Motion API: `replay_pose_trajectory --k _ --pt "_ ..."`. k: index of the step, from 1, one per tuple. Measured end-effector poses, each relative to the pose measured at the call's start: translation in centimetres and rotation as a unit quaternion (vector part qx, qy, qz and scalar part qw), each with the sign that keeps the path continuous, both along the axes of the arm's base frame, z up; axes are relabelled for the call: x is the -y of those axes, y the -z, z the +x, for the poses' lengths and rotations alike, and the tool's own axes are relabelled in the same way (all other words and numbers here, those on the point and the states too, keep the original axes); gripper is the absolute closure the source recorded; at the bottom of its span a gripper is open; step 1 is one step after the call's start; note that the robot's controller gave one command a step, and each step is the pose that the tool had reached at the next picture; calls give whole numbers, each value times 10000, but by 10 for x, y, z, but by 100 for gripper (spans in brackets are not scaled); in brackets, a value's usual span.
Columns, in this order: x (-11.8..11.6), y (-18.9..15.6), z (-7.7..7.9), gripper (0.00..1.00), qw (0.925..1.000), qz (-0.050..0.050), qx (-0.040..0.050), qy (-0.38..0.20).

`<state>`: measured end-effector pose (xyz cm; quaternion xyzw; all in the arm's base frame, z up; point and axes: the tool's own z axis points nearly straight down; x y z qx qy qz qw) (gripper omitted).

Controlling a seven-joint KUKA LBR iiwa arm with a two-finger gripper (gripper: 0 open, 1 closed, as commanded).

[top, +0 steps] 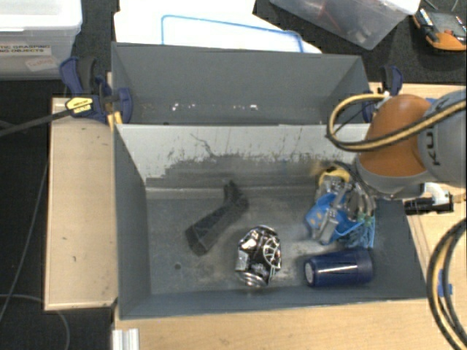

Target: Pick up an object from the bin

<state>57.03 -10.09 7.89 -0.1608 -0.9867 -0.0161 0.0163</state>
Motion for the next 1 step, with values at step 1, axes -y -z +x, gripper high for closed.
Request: replay_pose_trajectory --k 1 --pt "0 0 0 100 10000 0 1 -3"
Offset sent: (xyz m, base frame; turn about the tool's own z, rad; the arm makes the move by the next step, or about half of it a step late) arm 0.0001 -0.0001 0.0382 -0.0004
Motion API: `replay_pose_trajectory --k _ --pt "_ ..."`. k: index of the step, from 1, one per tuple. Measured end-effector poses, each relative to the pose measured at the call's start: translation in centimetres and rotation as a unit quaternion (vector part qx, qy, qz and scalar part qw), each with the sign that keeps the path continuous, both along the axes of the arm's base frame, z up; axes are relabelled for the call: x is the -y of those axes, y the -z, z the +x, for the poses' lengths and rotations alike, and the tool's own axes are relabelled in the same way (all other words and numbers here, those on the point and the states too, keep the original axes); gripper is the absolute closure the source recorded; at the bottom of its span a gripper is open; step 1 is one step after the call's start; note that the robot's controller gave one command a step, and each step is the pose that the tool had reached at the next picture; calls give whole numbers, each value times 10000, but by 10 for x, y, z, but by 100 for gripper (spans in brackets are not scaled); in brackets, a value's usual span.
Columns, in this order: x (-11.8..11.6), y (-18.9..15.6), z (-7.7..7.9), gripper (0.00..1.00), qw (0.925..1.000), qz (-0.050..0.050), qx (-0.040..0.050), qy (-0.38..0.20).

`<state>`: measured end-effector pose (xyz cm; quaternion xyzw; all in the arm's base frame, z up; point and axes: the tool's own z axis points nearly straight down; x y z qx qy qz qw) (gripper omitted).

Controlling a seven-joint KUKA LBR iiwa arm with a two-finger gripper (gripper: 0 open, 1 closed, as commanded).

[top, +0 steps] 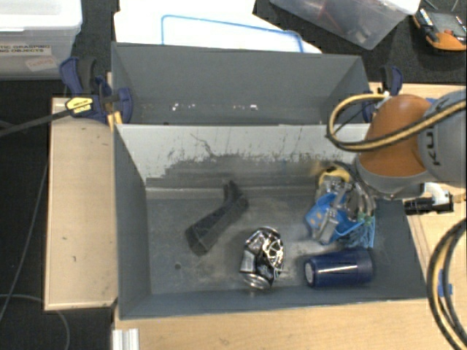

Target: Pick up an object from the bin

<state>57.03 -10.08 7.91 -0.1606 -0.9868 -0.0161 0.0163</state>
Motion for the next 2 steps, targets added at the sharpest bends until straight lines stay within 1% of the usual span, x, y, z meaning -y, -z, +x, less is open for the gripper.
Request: replay_pose_trajectory --k 1,2 --pt "-1 -18 -2 100 10000 -2 -4 -17" --pt "-1 -50 -2 100 10000 2 0 -16"
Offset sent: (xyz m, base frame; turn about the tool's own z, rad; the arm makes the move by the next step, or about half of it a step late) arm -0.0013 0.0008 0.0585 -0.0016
